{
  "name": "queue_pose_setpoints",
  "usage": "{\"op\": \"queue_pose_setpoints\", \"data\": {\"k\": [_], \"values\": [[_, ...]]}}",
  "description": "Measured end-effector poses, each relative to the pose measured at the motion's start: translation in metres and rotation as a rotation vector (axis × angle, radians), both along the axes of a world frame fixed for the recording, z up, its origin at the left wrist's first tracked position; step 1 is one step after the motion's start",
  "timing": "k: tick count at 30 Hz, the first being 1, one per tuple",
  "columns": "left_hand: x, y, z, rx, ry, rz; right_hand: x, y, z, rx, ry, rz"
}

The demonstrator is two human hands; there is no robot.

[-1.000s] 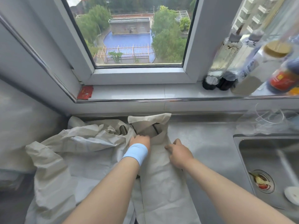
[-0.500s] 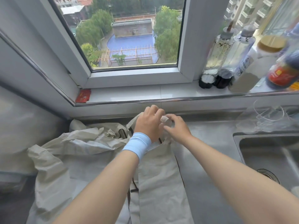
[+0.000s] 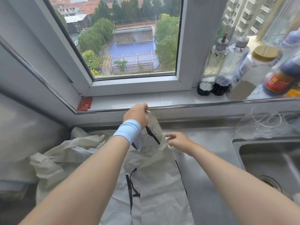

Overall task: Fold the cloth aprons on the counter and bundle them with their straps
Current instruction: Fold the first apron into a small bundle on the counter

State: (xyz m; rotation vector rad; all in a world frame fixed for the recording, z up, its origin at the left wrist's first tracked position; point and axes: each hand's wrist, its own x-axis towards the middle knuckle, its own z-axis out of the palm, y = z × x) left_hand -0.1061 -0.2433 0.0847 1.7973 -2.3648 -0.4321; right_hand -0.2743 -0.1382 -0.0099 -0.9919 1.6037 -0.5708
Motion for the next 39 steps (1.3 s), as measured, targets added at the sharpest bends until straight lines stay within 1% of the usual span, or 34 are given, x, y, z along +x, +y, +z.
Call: {"op": "queue_pose_setpoints", "data": {"k": [2,3,4,5,7,9,10,11,13,15,19,22,24,26,28,29,31,32,33,34,36,37,39], "values": [[0.003,-0.002,0.003,0.028,-0.102,0.054,0.006,0.006,0.005,0.033,-0.061,0.061],[0.003,-0.001,0.006,0.023,-0.164,0.051,0.009,0.007,0.008,0.021,-0.078,0.07],[0.002,0.002,0.008,-0.014,-0.234,0.006,0.012,0.008,0.011,0.001,-0.077,0.071],[0.0,0.004,0.007,-0.093,-0.315,-0.103,0.015,0.007,0.013,-0.017,-0.074,0.07],[-0.007,0.011,0.004,-0.268,-0.444,-0.463,0.019,0.007,0.014,-0.013,-0.083,0.056],[-0.02,0.025,-0.001,-0.292,-0.56,-0.814,0.021,0.01,0.012,0.007,-0.094,0.054],[-0.025,0.029,-0.005,-0.266,-0.626,-0.906,0.021,0.013,0.012,0.007,-0.109,0.052],[-0.027,0.031,-0.008,-0.218,-0.686,-0.928,0.02,0.015,0.01,0.005,-0.124,0.053],[-0.028,0.03,-0.007,-0.118,-0.776,-0.86,0.019,0.021,0.01,-0.008,-0.148,0.079],[-0.025,0.026,-0.002,-0.09,-0.807,-0.803,0.017,0.026,0.009,-0.045,-0.104,0.101],[-0.022,0.019,0.014,-0.077,-0.762,-0.743,0.011,0.031,-0.003,-0.109,0.07,0.057],[-0.02,0.009,0.021,-0.112,-0.748,-0.723,0.009,0.032,-0.005,-0.135,0.173,0.007],[-0.021,0.008,0.018,-0.169,-0.708,-0.705,0.007,0.03,-0.002,-0.14,0.203,-0.057],[-0.022,0.017,0.009,-0.298,-0.591,-0.704,0.007,0.027,0.002,-0.123,0.219,-0.121],[-0.023,0.035,-0.001,-0.451,-0.386,-0.678,0.008,0.023,0.006,-0.114,0.24,-0.18],[-0.023,0.046,-0.007,-0.52,-0.277,-0.662,0.008,0.021,0.007,-0.117,0.287,-0.19],[-0.018,0.067,-0.025,-0.579,-0.168,-0.669,0.009,0.016,0.008,-0.116,0.452,-0.189],[-0.013,0.077,-0.036,-0.556,-0.153,-0.7,0.009,0.013,0.007,-0.114,0.514,-0.206],[-0.007,0.086,-0.047,-0.476,-0.157,-0.729,0.011,0.012,0.007,-0.119,0.543,-0.23],[-0.001,0.095,-0.056,-0.35,-0.175,-0.744,0.012,0.011,0.006,-0.141,0.569,-0.259],[0.014,0.109,-0.075,-0.083,-0.249,-0.658,0.015,0.016,-0.003,-0.231,0.649,-0.238],[0.02,0.114,-0.083,0.027,-0.284,-0.586,0.017,0.02,-0.008,-0.287,0.699,-0.179],[0.032,0.124,-0.099,0.214,-0.321,-0.46,0.023,0.032,-0.023,-0.36,0.769,0.055]]}}
